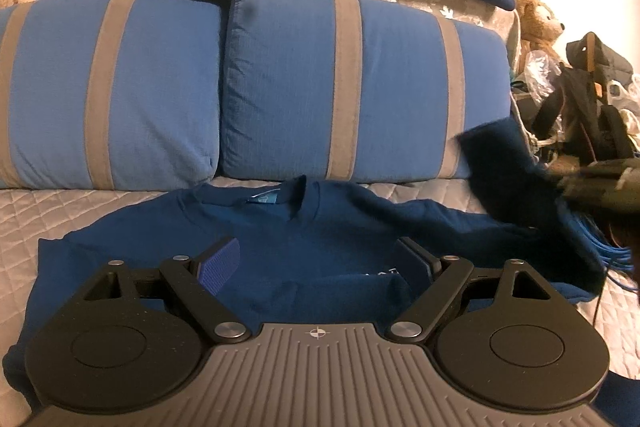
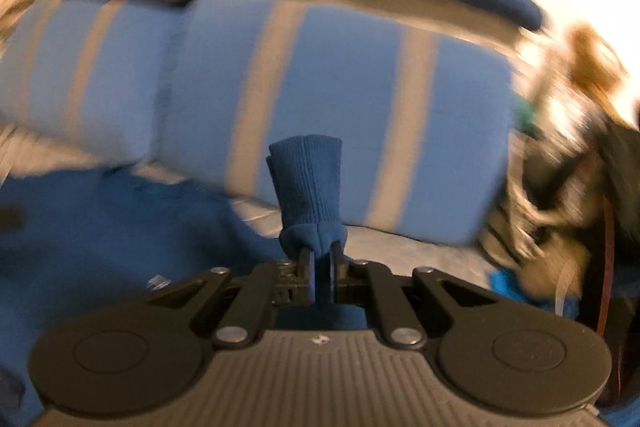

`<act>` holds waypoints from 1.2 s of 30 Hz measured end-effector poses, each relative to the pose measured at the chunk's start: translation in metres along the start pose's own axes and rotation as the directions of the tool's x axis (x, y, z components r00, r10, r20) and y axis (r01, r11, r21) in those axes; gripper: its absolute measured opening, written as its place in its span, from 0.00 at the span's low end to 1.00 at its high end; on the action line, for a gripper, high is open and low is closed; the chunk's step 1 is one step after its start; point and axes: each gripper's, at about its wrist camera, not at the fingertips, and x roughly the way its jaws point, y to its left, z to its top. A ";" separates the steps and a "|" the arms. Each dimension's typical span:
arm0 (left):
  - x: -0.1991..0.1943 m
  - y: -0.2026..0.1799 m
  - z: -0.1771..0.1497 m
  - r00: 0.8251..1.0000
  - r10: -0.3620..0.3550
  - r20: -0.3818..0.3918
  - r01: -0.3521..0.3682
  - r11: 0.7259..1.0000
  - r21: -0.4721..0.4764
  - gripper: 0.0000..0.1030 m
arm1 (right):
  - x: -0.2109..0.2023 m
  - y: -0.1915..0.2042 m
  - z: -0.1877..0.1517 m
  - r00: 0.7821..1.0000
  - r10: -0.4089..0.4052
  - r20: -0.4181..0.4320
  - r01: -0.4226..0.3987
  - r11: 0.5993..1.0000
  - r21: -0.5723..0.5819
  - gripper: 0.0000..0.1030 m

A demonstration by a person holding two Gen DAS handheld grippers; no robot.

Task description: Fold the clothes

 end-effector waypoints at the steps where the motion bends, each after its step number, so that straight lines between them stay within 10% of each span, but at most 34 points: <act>1: 0.000 0.001 0.000 1.000 0.001 0.005 -0.001 1.000 -0.009 0.83 | 0.004 0.016 -0.002 0.999 0.039 -0.023 -0.041 0.997 -0.058 0.06; 5: -0.003 0.010 0.002 1.000 -0.005 0.017 0.006 0.998 -0.060 0.83 | 0.018 0.071 -0.027 0.970 0.170 -0.175 -0.216 0.932 -0.290 0.08; 7: -0.003 0.014 0.004 1.000 -0.009 0.014 0.010 0.996 -0.089 0.83 | 0.018 0.088 -0.043 0.953 0.191 -0.234 -0.273 0.877 -0.395 0.31; 11: 0.000 0.022 0.005 0.999 -0.036 0.000 0.035 0.988 -0.151 0.83 | 0.011 0.099 -0.057 0.937 0.211 -0.278 -0.328 0.806 -0.493 0.43; 26: 0.006 0.036 0.001 0.995 -0.099 -0.027 0.087 0.956 -0.280 0.83 | 0.005 0.109 -0.048 0.963 0.195 -0.184 -0.266 0.790 -0.552 0.45; 36: 0.009 0.036 0.000 0.993 -0.112 -0.038 0.096 0.951 -0.293 0.83 | 0.008 0.134 -0.054 0.982 0.135 -0.132 -0.189 0.658 -0.729 0.45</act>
